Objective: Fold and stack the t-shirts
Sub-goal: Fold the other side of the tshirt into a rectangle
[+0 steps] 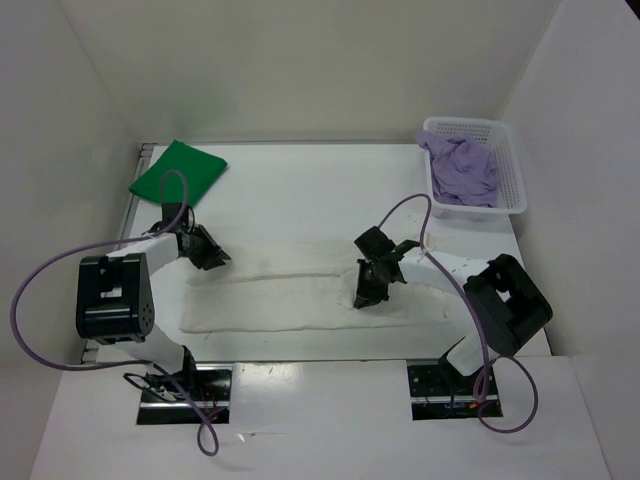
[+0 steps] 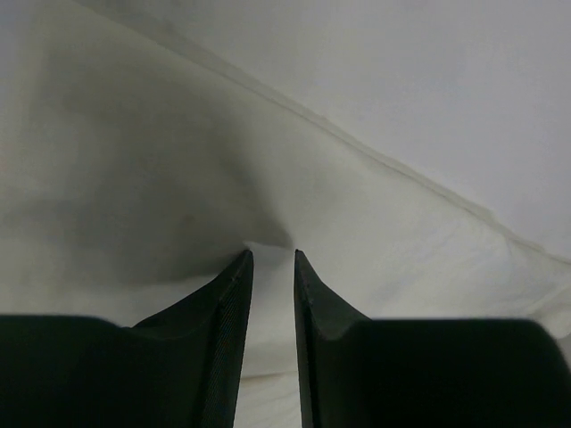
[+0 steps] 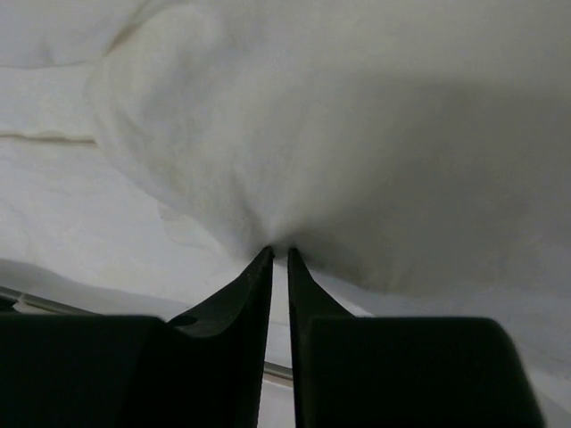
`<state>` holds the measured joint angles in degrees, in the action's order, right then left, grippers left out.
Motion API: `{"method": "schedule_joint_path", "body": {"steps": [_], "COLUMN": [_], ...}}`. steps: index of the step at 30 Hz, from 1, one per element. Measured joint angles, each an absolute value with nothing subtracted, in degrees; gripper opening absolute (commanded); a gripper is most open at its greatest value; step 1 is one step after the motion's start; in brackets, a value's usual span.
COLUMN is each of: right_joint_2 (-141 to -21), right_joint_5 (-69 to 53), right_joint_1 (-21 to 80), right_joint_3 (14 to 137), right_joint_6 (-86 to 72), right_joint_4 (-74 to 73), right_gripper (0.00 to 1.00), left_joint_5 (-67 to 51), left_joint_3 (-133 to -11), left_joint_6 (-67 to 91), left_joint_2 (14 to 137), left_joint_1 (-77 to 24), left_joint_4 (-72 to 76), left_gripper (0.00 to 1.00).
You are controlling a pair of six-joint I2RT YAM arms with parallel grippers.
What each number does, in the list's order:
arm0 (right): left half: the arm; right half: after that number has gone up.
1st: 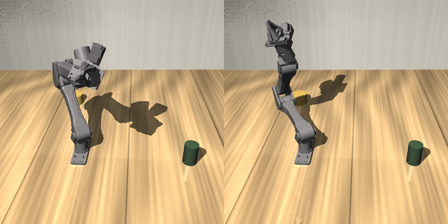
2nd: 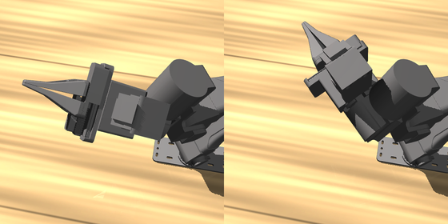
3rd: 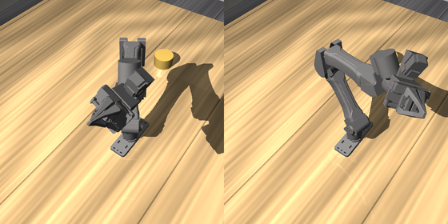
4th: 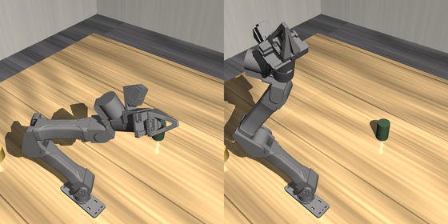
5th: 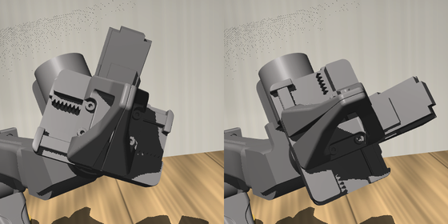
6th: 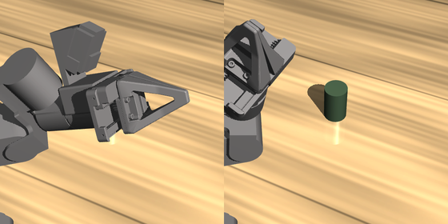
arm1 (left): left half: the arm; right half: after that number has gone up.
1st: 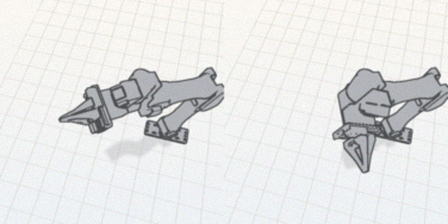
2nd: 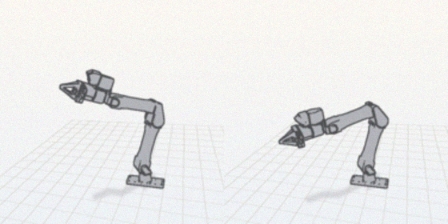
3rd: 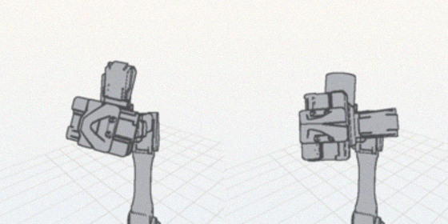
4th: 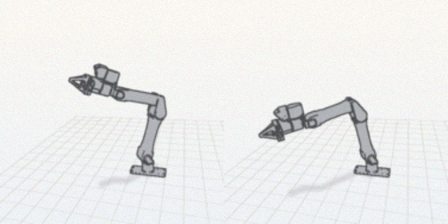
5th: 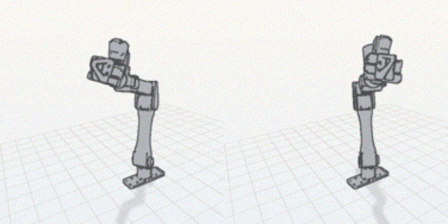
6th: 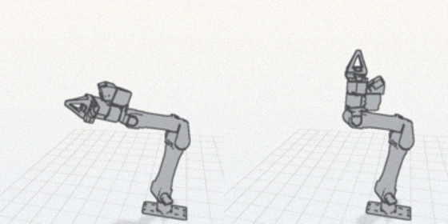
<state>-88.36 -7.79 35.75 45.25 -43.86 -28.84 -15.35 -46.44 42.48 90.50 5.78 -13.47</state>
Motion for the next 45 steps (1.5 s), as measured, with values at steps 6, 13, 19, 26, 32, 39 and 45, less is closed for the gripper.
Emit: {"method": "schedule_joint_path", "body": {"steps": [6, 13, 19, 26, 32, 39, 45], "right_joint_2": [-87.5, -77.5, -74.6, -78.9, -80.6, -83.9, -86.5], "right_joint_5": [-10.2, -9.3, -6.4, -5.4, -6.3, -8.9, -9.4], "right_joint_1": [37.1, 27.0, 6.2, -4.4, -6.1, -5.3, -4.4], "right_joint_3": [44.8, 47.5, 49.1, 49.1, 48.9, 47.1, 47.1], "right_joint_6": [-45.2, -41.6, -39.6, -38.1, -38.1, -39.4, -40.6], "right_joint_4": [-27.9, -30.7, -29.3, -28.1, -26.2, -23.7, -22.2], "right_gripper": [0.31, 0.06, 0.27, 0.43, 0.44, 0.36, 0.09], "left_joint_5": [-16.8, -15.0, -13.8, -14.8, -15.3, -15.3, -15.3], "left_joint_3": [-46.5, -52.6, -55.0, -54.9, -55.8, -57.1, -57.1], "left_joint_6": [43.9, 44.2, 46.8, 49.5, 49.9, 49.7, 49.7], "left_joint_2": [93.1, 89.1, 83.0, 93.3, 97.6, 101.0, 102.3], "left_joint_1": [12.2, 12.8, -4.5, -16.2, -19.8, -19.5, -19.0], "left_joint_4": [-11.6, -13.6, -9.2, -7.8, -7.2, -5.4, -5.3], "left_gripper": [0.34, 0.34, 0.34, 0.34, 0.34, 0.34, 0.34]}}
